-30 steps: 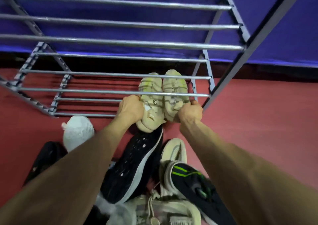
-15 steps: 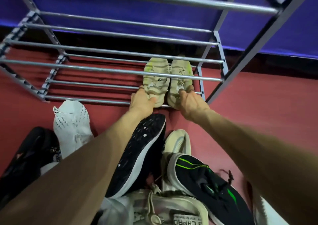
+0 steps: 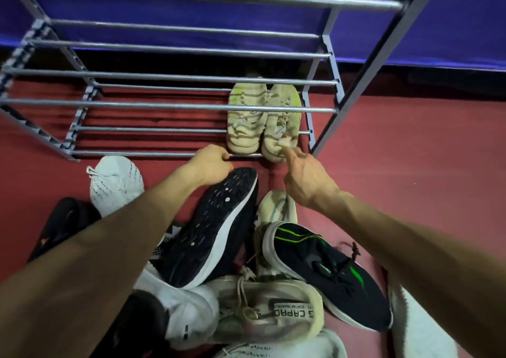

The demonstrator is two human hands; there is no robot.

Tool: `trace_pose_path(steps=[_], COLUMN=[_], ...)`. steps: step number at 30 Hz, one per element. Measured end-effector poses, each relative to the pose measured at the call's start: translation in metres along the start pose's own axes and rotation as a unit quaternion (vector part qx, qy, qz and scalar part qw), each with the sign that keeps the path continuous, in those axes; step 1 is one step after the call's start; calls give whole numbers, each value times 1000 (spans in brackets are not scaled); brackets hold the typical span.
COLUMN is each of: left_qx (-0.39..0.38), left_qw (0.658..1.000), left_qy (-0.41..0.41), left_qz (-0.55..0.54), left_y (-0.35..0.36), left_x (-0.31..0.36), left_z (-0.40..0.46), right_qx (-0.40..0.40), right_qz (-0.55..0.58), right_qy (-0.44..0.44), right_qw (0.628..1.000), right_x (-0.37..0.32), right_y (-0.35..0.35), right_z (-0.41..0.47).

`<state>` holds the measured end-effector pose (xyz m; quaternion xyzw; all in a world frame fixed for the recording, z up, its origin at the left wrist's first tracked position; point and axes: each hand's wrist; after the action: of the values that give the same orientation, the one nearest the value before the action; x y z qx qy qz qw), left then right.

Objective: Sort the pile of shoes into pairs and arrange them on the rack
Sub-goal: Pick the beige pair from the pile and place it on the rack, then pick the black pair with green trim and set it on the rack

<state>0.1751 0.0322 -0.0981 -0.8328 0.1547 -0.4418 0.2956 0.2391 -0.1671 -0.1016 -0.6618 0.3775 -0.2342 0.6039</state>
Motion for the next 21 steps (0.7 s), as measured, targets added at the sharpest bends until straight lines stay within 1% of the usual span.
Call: trace_pose_path(steps=[2,4,6,8,10,12,15,18,21], left_qx=[-34,-53,-43,-39,-68,-121,-188,-203,-182], left_qw=[995,987,981,979,971,958,940,913,877], left_qy=[28,68,116,149,186,212,221,238,249], left_qz=[86,135,150,136,131,151,181,260,368], left_y=[0,3,10,18,32,49,73,93,111], left_x=[5,11,20,32,43,53,63,68,66], left_z=[-16,-35,-50,-65,-77,-87,-97,-101,-101], right_qx=[-22,-31,-49,-68,-76,-83,-89,-79,-68], right_qz=[6,16,26,40,33,26,47,39,4], right_qy=[-2,-6,1,19,35,44,61,69,93], right_qw=[1000,999,998,997,996,995,993,994,993], right_x=[2,5,13,22,31,39,51,65,80], right_y=[-7,-13,-19,-24,-28,-31,-30,-19,-11], right_z=[-17,-31,-45,-58,-75,-95,-122,-152,-188])
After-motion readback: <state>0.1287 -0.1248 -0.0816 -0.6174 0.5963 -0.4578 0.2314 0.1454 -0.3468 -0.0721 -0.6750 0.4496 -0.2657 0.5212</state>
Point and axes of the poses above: each hand's wrist, its own z-axis towards the middle knuckle, its own y-axis out of the palm, x = y × z, and after that the axes turned 6 degrees about -z, right-handed
